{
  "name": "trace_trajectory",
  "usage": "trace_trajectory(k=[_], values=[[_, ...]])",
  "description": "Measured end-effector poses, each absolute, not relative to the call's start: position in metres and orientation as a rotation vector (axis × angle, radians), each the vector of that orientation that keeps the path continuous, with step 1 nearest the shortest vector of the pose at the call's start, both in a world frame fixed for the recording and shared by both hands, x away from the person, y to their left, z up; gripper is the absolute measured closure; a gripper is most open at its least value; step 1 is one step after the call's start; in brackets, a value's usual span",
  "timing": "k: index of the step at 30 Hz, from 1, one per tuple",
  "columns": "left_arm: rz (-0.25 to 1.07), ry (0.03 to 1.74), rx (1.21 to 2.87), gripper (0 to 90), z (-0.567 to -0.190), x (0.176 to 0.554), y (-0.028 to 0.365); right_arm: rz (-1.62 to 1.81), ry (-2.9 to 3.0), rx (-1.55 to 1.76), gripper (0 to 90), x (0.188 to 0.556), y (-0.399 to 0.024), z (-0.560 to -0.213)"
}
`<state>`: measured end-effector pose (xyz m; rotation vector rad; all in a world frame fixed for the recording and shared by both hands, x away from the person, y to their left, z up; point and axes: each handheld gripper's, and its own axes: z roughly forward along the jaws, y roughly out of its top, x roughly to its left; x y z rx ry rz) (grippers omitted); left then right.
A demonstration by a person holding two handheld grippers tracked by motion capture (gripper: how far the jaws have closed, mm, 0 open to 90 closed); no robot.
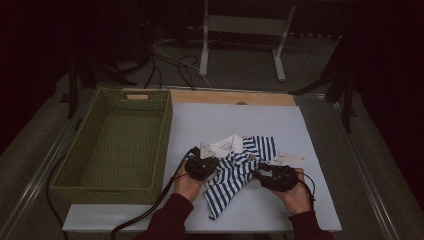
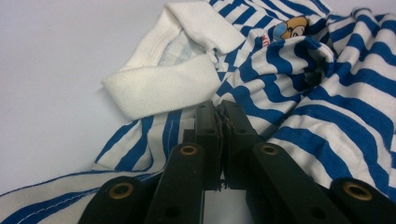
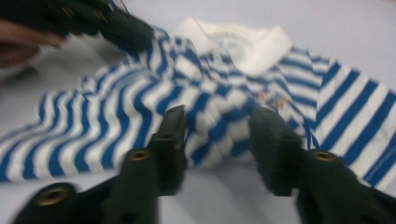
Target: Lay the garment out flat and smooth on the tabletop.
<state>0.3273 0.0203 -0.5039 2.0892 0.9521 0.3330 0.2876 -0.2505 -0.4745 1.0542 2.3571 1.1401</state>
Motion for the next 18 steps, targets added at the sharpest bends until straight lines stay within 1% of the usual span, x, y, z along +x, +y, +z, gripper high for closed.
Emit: trace_trajectory(k=[1,2,5,11,15,18], values=[[0.333,0.952,2.090,87.1,-0.504,0.327,0.021,1.158,2.348,1.052,49.3,0.287,-0.248,-0.472],[0.333,0.951,2.090,87.1,-0.503,0.327,0.021,1.176,2.339,1.048,46.6,0.287,-0.246,-0.469],[0.332,0.952,2.088,87.1,-0.504,0.327,0.020,1.184,2.324,1.028,43.7,0.289,-0.237,-0.463],[0.330,0.951,2.087,87.1,-0.504,0.327,0.020,1.166,2.343,1.011,45.7,0.307,-0.215,-0.459],[0.328,0.950,2.086,87.1,-0.504,0.327,0.022,1.109,2.411,1.013,46.6,0.317,-0.203,-0.468],[0.327,0.954,2.082,87.1,-0.504,0.327,0.024,1.059,2.459,1.009,48.6,0.314,-0.201,-0.476]])
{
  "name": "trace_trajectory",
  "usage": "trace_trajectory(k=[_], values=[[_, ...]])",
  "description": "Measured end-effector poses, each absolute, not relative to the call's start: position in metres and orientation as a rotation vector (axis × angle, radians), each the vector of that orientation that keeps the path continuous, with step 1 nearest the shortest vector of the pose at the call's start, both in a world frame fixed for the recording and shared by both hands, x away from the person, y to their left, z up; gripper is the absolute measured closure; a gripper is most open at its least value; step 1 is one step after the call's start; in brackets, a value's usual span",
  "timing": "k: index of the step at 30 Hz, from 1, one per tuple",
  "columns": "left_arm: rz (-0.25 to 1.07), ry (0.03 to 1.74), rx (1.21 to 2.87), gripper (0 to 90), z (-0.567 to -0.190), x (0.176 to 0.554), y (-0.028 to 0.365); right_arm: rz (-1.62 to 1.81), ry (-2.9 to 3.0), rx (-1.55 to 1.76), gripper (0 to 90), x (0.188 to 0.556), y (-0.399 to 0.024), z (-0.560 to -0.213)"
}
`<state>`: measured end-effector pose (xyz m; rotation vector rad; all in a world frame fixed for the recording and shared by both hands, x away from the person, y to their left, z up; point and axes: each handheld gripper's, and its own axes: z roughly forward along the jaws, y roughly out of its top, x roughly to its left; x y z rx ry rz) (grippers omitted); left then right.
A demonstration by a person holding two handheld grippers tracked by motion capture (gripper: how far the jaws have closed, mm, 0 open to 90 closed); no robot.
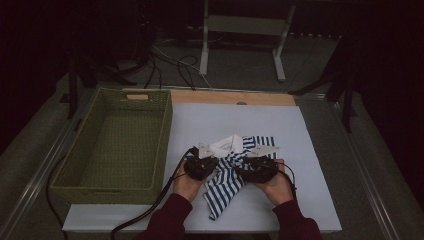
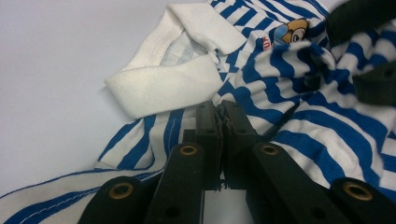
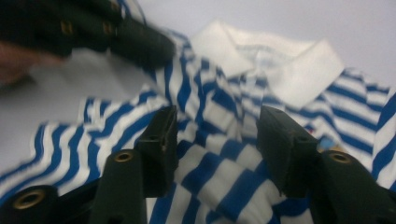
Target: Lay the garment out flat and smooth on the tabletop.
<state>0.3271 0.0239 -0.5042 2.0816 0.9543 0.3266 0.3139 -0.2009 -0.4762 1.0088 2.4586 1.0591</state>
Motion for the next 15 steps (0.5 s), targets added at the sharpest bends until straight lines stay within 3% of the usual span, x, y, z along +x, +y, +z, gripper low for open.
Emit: trace_trajectory(k=[4,10,15], values=[[0.327,0.958,2.074,87.2,-0.503,0.328,0.024,1.036,2.500,0.973,55.2,0.305,-0.208,-0.481],[0.326,0.962,2.073,87.1,-0.504,0.329,0.023,1.013,2.512,0.930,82.7,0.289,-0.228,-0.481],[0.325,0.964,2.080,87.1,-0.505,0.329,0.024,1.025,2.500,0.937,86.1,0.281,-0.242,-0.482]])
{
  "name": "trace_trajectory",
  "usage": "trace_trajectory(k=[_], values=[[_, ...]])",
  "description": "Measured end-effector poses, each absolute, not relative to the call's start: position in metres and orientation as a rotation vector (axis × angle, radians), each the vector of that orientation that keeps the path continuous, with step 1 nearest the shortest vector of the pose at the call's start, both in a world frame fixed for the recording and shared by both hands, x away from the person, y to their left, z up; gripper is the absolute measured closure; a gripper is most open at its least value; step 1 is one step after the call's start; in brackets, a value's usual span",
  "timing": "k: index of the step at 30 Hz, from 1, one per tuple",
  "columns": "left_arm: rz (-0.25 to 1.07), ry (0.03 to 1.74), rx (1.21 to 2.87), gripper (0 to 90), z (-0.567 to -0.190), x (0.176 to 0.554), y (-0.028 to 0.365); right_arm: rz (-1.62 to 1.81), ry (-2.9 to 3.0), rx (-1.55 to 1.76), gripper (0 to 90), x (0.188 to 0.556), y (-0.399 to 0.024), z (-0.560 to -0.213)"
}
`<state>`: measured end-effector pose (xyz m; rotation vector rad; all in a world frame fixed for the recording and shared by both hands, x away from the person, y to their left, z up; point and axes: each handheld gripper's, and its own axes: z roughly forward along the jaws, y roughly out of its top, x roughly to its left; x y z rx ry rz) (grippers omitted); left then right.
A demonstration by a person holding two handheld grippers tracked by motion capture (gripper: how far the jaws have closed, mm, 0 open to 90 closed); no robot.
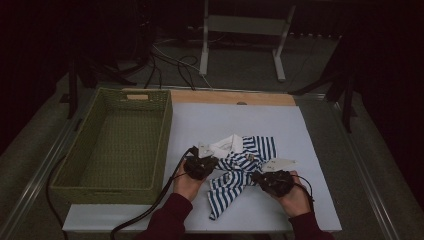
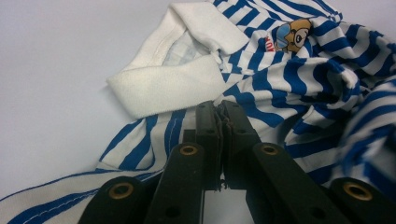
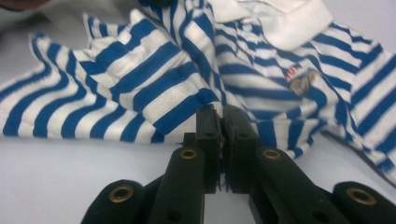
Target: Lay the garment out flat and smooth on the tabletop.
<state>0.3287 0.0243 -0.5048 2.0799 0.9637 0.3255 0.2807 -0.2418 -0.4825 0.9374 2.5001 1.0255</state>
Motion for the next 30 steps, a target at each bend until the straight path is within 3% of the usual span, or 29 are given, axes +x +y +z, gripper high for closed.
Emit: trace_trajectory(k=[30], values=[[0.288,0.978,2.061,86.8,-0.508,0.327,0.030,1.068,2.458,0.991,86.8,0.272,-0.262,-0.484]])
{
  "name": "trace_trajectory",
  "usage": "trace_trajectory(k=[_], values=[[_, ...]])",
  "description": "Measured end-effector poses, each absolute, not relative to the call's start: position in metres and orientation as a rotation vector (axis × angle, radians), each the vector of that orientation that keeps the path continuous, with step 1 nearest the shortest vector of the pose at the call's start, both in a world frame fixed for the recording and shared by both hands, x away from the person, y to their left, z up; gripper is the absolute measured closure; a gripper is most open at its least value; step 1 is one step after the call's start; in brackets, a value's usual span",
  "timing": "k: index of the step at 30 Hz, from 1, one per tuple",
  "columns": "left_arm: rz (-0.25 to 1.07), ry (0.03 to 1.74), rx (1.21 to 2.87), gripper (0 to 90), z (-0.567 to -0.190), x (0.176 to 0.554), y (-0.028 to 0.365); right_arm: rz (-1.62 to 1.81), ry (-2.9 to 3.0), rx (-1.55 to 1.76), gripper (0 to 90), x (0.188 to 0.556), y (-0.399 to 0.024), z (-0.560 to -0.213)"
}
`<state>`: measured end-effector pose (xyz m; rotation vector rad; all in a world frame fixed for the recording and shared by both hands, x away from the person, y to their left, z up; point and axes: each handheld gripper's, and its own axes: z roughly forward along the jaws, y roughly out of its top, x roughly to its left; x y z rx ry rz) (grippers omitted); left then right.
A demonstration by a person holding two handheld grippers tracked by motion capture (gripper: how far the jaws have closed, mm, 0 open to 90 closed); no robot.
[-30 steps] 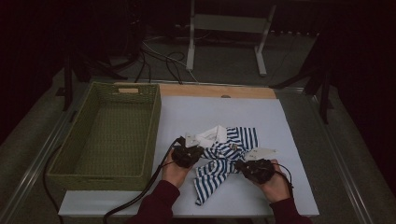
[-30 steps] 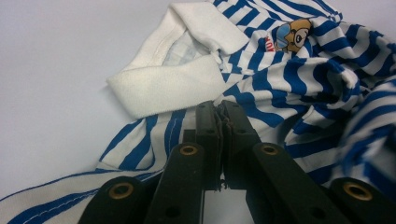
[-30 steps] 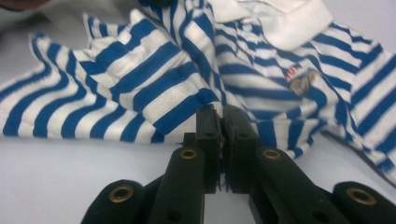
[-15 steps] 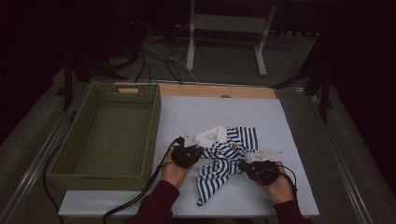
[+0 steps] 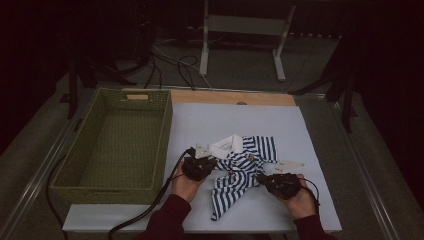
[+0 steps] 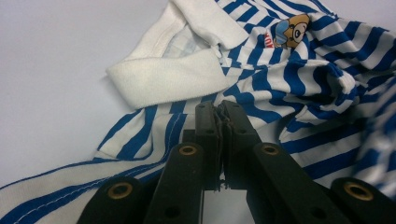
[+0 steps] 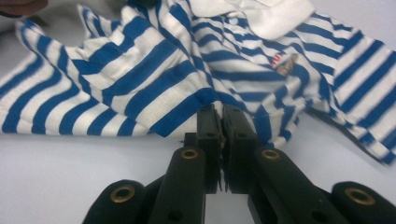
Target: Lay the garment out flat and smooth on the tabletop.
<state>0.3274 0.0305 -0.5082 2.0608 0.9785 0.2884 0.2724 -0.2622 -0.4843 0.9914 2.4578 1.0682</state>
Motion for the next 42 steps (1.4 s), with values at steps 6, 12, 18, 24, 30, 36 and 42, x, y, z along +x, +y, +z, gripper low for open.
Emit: trace_trajectory(k=[6,12,18,24,30,36,42], values=[[0.292,0.981,2.061,86.8,-0.508,0.328,0.032,1.062,2.419,1.038,87.7,0.268,-0.282,-0.484],[0.293,0.980,2.058,86.8,-0.508,0.327,0.033,1.057,2.408,1.071,87.8,0.265,-0.292,-0.485],[0.281,0.960,2.061,86.1,-0.509,0.325,0.032,1.027,2.454,1.060,85.3,0.266,-0.292,-0.487],[0.262,0.957,2.039,75.4,-0.508,0.324,0.034,1.144,2.409,1.019,55.9,0.260,-0.287,-0.466],[0.253,0.945,2.008,62.3,-0.502,0.321,0.034,1.221,2.458,0.875,41.7,0.260,-0.253,-0.456],[0.234,0.907,1.991,56.2,-0.496,0.312,0.033,1.154,2.555,0.785,47.7,0.265,-0.224,-0.465],[0.181,0.833,2.014,58.1,-0.498,0.303,0.020,1.146,2.570,0.791,79.0,0.260,-0.236,-0.471]])
